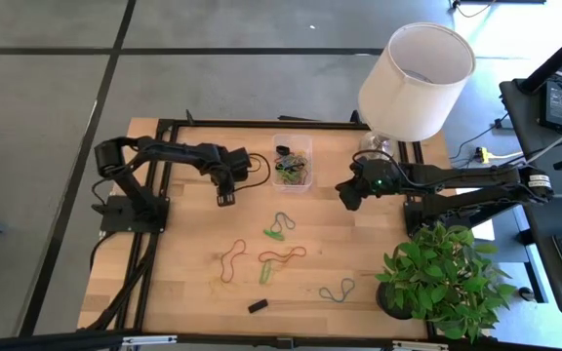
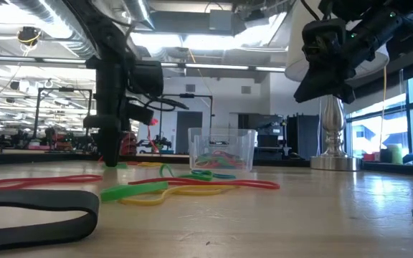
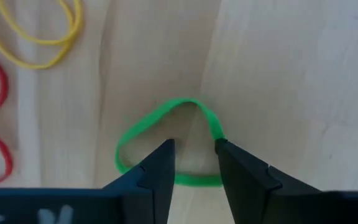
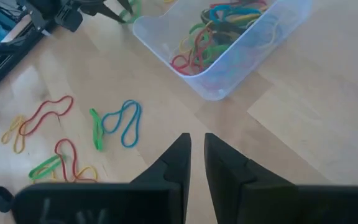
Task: Pick and place rubber bands into bin
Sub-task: Put the green rubber band into the transparent bin
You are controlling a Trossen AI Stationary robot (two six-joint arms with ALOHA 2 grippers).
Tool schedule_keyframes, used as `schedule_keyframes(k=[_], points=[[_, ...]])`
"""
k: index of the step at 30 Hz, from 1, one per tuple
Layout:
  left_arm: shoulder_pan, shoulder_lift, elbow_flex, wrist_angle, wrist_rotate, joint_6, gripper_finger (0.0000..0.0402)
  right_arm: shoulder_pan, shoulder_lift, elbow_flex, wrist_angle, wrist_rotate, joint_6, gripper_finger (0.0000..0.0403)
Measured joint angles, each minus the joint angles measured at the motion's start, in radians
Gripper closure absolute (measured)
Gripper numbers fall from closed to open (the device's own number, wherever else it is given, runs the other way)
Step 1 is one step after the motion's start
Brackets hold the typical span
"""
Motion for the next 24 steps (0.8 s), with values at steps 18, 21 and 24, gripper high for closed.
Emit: schedule_keyframes(k=[18, 21, 24], points=[[0.019, -0.118, 0.003, -0.02, 0.074, 0.207, 0.0399, 0.0, 0.0, 0.0, 0.032, 0.119, 0.183, 0.0353], [0.019, -0.131, 0.004, -0.019, 0.075, 0.21, 0.0398, 0.0, 0.0, 0.0, 0.032, 0.119, 0.187, 0.0353], [0.02, -0.131, 0.004, -0.024, 0.073, 0.209, 0.0394, 0.0, 0.0, 0.0, 0.032, 0.119, 0.208, 0.0353]])
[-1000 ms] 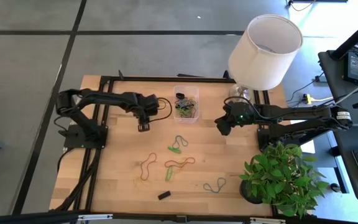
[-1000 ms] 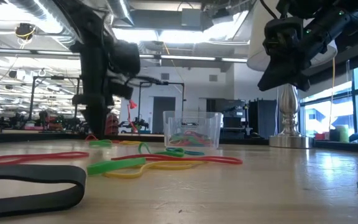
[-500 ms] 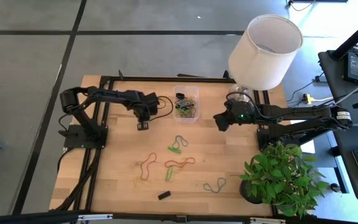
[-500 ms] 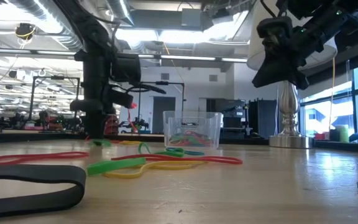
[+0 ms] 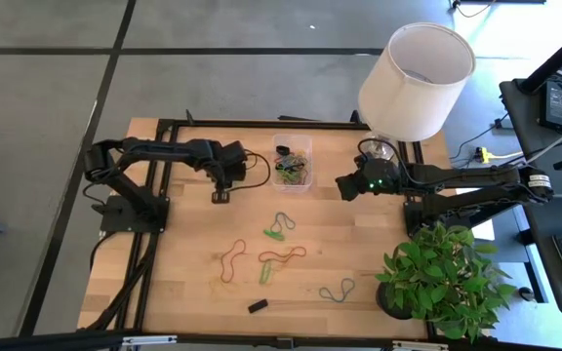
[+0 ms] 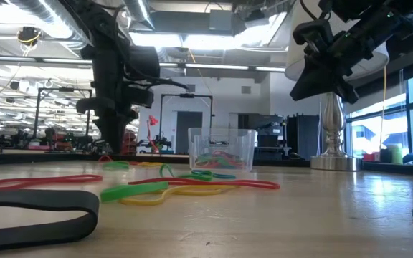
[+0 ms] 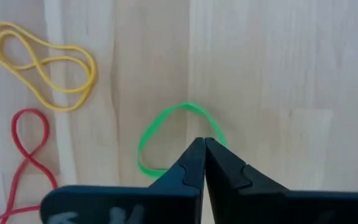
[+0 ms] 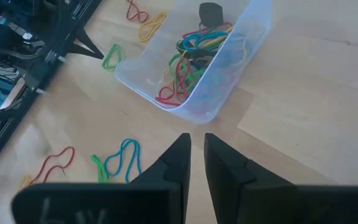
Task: Pick and place rubber bands into bin
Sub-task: Put the green rubber band into the transparent bin
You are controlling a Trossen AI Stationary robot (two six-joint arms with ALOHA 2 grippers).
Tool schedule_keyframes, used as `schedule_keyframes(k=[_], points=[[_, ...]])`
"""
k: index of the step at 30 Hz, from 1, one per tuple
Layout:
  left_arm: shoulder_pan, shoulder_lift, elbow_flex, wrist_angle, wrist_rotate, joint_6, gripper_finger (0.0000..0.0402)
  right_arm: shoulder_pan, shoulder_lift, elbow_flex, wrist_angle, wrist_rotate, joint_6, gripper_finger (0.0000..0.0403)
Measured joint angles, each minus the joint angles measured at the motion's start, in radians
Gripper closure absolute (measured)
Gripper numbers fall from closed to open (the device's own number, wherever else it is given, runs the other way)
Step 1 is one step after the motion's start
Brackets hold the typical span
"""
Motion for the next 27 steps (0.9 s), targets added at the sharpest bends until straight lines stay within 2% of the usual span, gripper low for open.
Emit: schedule_keyframes(k=[13, 27], points=[[-0.001, -0.001, -0.063, 0.08, 0.0, -0.032, 0.0293, 0.0, 0.0, 0.0, 0.003, 0.0, -0.006, 0.0353], [-0.007, -0.002, -0.114, 0.145, -0.006, -0.28, 0.0291, 0.0, 0.0, 0.0, -0.002, -0.001, -0.161, 0.0353]])
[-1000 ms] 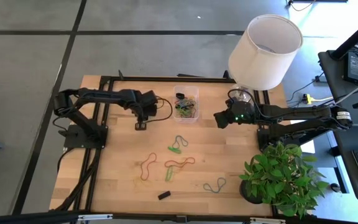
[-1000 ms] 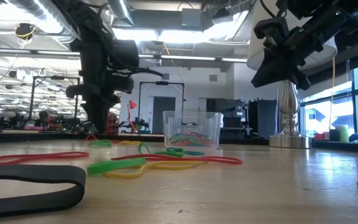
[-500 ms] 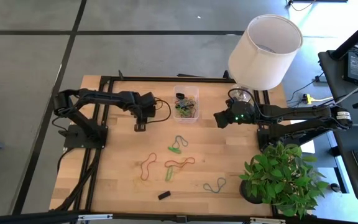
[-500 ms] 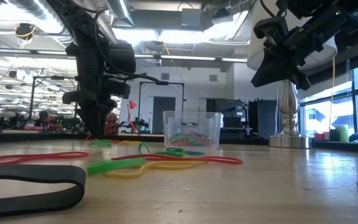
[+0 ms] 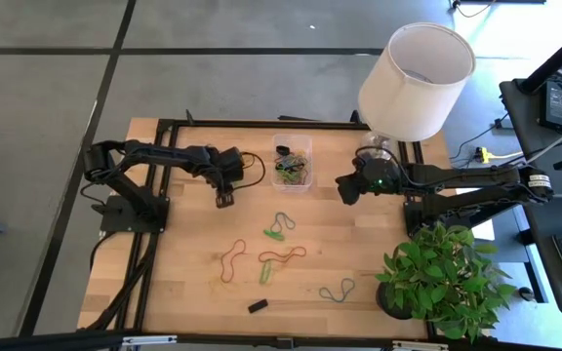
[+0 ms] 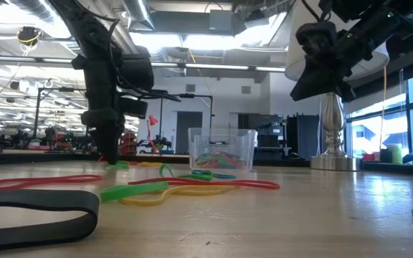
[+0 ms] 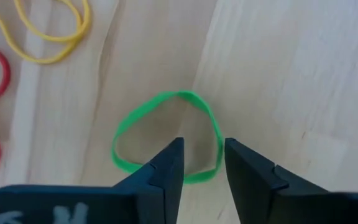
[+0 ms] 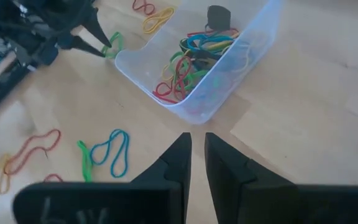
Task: Pick and place rubber bands into bin
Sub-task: Put the green rubber band into the transparent bin
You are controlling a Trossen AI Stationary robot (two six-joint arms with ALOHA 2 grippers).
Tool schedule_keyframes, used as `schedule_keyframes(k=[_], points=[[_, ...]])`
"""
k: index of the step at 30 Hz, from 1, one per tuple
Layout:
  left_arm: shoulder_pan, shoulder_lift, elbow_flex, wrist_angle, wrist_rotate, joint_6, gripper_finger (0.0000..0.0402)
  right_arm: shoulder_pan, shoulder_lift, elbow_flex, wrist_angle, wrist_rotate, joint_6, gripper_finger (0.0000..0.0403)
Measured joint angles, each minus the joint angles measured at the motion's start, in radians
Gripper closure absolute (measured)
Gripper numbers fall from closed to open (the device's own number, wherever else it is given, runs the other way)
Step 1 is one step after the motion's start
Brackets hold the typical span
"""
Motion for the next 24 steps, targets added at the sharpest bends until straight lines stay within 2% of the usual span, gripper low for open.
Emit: schedule_keyframes(k=[7, 12, 15, 19, 24], points=[[-0.013, 0.008, 0.0, 0.005, 0.007, 0.022, 0.0349, 0.0, 0.0, 0.0, 0.0, -0.006, -0.127, 0.0353], [-0.043, 0.046, 0.005, 0.003, -0.017, -0.012, 0.0395, 0.0, 0.0, 0.0, -0.003, -0.051, -0.244, 0.0353], [-0.06, 0.053, 0.005, 0.001, -0.03, -0.039, 0.0397, 0.0, 0.0, 0.0, -0.003, -0.065, -0.289, 0.0353], [-0.092, 0.039, 0.043, -0.038, -0.042, -0.182, 0.0398, 0.0, 0.0, 0.0, -0.004, -0.1, -0.336, 0.0353], [-0.141, -0.003, 0.179, -0.036, -0.054, -0.203, 0.0399, 0.0, 0.0, 0.0, -0.012, -0.112, -0.363, 0.0353]])
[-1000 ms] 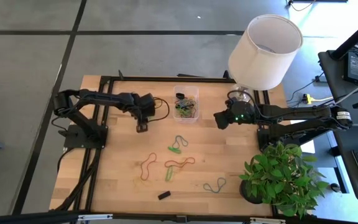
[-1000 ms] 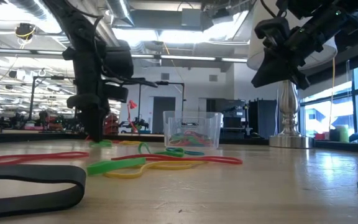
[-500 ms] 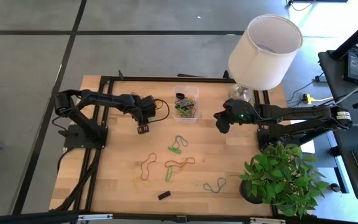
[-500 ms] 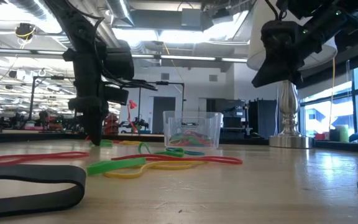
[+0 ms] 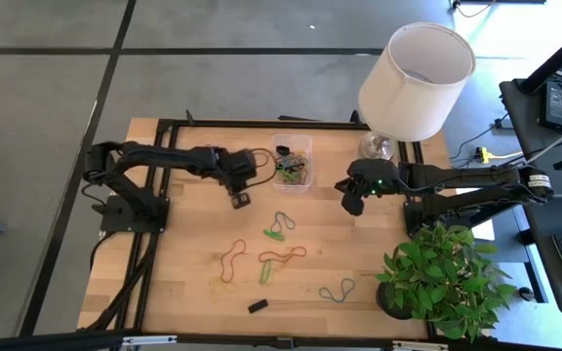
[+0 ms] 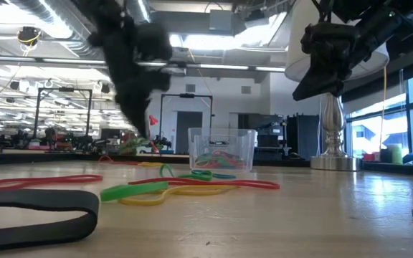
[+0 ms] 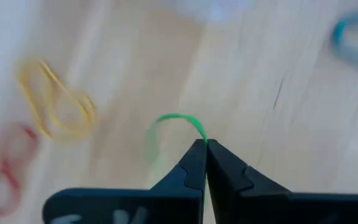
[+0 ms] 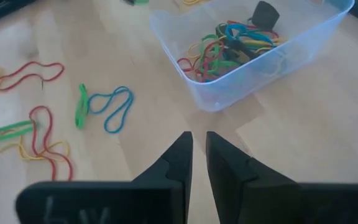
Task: Pick and place rubber bands into bin
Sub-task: Put the green rubber band into the transparent bin
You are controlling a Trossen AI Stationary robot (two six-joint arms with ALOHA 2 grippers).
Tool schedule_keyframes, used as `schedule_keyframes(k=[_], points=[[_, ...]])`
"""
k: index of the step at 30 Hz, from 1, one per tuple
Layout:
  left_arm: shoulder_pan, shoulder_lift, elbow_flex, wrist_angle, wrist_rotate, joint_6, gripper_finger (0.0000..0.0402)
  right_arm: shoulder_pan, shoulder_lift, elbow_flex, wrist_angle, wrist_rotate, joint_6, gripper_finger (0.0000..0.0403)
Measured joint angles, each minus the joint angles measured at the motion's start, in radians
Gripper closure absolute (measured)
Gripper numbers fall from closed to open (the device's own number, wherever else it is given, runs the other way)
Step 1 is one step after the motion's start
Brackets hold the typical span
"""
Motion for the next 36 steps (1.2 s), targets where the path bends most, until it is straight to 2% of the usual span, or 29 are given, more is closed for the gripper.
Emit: schedule_keyframes(k=[5, 10, 14, 19, 25, 36], points=[[-0.029, 0.003, 0.216, -0.058, -0.082, 0.001, 0.0399, 0.0, 0.0, 0.0, 0.0, -0.001, -0.035, 0.0353], [-0.018, 0.084, 0.456, -0.066, -0.153, 0.073, 0.0399, 0.0, 0.0, 0.0, 0.001, -0.001, -0.053, 0.0353], [0.027, 0.21, 0.63, -0.069, -0.134, 0.105, 0.0399, 0.0, 0.0, 0.0, 0.001, -0.001, -0.059, 0.0353], [0.078, 0.391, 0.802, -0.101, -0.02, 0.102, 0.0399, 0.0, 0.0, 0.0, 0.001, -0.002, -0.058, 0.0353], [0.11, 0.549, 0.876, -0.107, 0.064, 0.045, 0.0399, 0.0, 0.0, 0.0, -0.005, -0.005, -0.054, 0.0353], [0.171, 0.692, 0.877, -0.01, 0.156, 0.006, 0.0395, 0.0, 0.0, 0.0, -0.063, -0.022, -0.054, 0.0353]])
